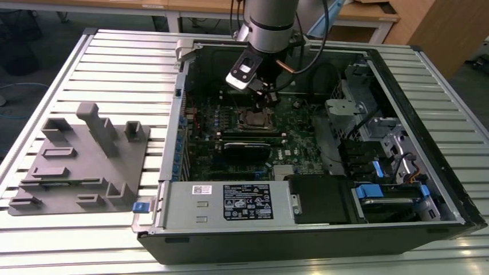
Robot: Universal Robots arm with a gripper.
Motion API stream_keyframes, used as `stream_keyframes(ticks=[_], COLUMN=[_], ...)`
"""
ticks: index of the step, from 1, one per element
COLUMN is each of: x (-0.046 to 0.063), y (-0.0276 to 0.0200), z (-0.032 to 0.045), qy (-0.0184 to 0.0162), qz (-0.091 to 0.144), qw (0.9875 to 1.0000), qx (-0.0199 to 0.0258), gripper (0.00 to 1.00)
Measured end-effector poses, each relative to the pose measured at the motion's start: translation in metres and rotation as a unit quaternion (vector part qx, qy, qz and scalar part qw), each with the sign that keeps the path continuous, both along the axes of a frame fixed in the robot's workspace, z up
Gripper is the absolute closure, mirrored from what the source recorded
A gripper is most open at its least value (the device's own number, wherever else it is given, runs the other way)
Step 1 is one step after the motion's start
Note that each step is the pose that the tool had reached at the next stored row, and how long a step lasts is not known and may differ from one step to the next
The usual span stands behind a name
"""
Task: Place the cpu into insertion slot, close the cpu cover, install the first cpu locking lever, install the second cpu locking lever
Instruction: 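Close the cpu cover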
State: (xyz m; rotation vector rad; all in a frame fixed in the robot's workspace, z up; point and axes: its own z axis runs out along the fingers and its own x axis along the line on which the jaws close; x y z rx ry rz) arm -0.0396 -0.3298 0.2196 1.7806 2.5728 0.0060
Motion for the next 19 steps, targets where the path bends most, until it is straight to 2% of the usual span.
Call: stream_keyframes(ticks=[11,19], x=[0.0,0.0], y=[0.0,0.0], z=[0.0,0.0], qy=[0.0,0.0], qz=[0.038,0.04], qw=[0.9993,0.9992], qx=[0.0,0.0], gripper=[0.89,0.89])
